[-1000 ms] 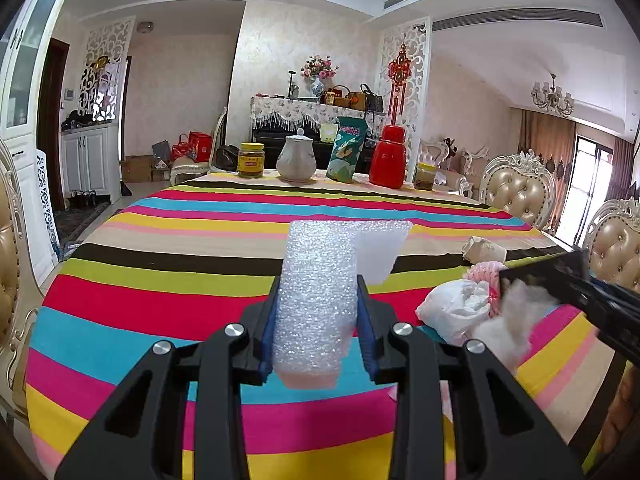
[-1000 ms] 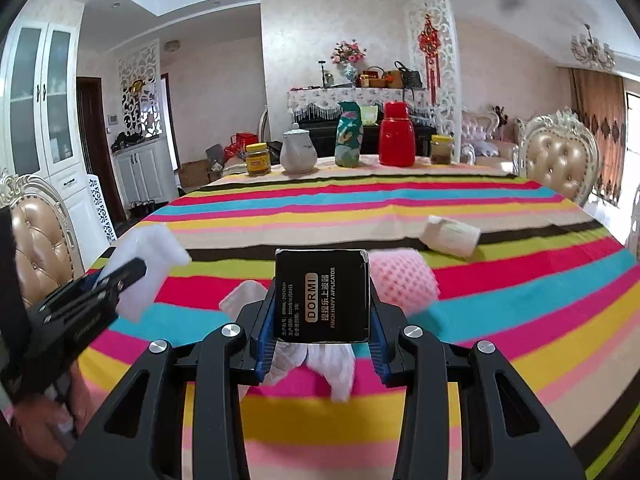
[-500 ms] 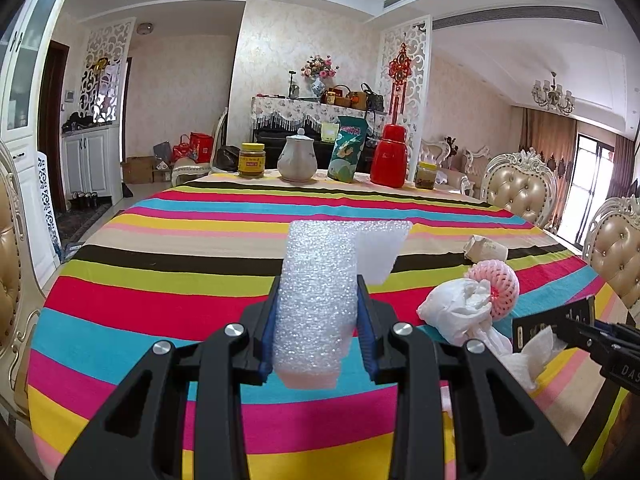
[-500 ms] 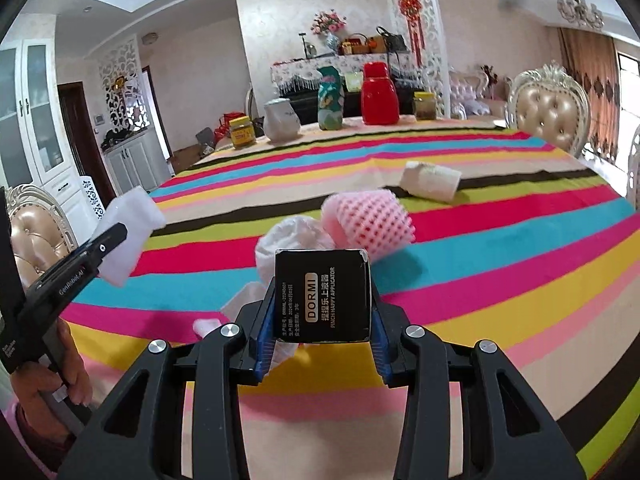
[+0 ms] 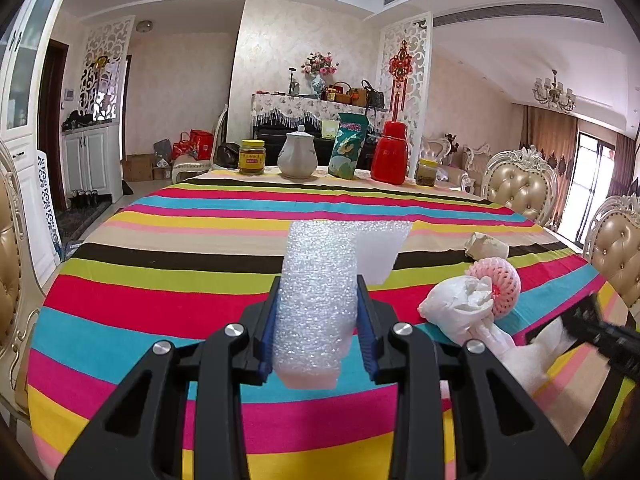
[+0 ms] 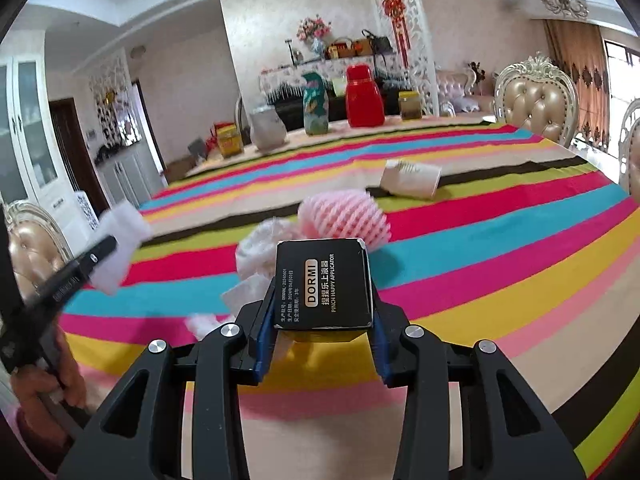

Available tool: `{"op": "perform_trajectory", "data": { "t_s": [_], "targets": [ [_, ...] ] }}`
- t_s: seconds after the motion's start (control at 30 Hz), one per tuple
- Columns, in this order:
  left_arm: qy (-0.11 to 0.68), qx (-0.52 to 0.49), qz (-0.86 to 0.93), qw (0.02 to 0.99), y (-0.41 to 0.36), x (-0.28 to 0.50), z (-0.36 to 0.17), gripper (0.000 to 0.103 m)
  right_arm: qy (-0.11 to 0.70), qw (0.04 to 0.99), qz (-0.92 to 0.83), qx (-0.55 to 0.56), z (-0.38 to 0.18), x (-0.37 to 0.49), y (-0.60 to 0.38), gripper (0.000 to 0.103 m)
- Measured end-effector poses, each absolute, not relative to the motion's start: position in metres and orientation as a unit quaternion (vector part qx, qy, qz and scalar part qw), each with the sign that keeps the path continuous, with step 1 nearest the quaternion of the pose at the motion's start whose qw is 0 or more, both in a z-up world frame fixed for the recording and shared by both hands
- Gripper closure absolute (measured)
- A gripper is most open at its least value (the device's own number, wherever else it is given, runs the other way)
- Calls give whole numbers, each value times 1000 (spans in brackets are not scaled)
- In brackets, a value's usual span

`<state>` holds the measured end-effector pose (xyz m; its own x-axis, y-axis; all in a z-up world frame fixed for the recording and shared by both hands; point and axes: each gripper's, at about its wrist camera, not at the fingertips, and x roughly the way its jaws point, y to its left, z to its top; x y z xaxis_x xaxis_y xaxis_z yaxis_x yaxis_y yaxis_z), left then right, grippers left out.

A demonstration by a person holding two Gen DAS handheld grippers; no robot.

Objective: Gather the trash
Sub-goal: 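Lift the black DORMI box with the right tool while the left holds the foam strip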

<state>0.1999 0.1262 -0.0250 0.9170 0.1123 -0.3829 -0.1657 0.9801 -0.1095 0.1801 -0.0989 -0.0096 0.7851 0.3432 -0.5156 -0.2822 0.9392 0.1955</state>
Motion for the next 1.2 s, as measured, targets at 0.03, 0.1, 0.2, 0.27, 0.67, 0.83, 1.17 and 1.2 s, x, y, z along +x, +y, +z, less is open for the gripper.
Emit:
{"op": "perform_trajectory", "data": {
  "t_s": [0.03, 0.1, 0.2, 0.27, 0.67, 0.83, 1.17, 1.2],
  "targets": [
    [190, -67, 71, 977, 125, 200, -25, 70, 281, 944, 166, 54, -8, 179, -101, 64],
    [188, -58, 72, 978, 121, 199, -24, 70, 278, 944, 167, 63, -6, 177, -107, 63],
    [184, -45, 74, 979, 116, 197, -23, 70, 299, 935, 171, 83, -14, 179, -116, 63],
    [183, -39, 76, 979, 114, 197, -23, 70, 312, 931, 166, 94, -22, 181, -121, 62],
    [184, -34, 79, 979, 114, 196, -22, 70, 276, 944, 154, 98, -12, 168, -140, 76],
    [182, -19, 76, 980, 108, 196, -22, 70, 286, 941, 153, 94, -13, 170, -146, 75],
    [182, -21, 75, 980, 108, 196, -22, 70, 306, 933, 157, 104, -20, 183, -143, 46],
    [182, -20, 73, 980, 108, 196, -22, 70, 307, 933, 160, 101, -20, 184, -140, 46]
  ]
}}
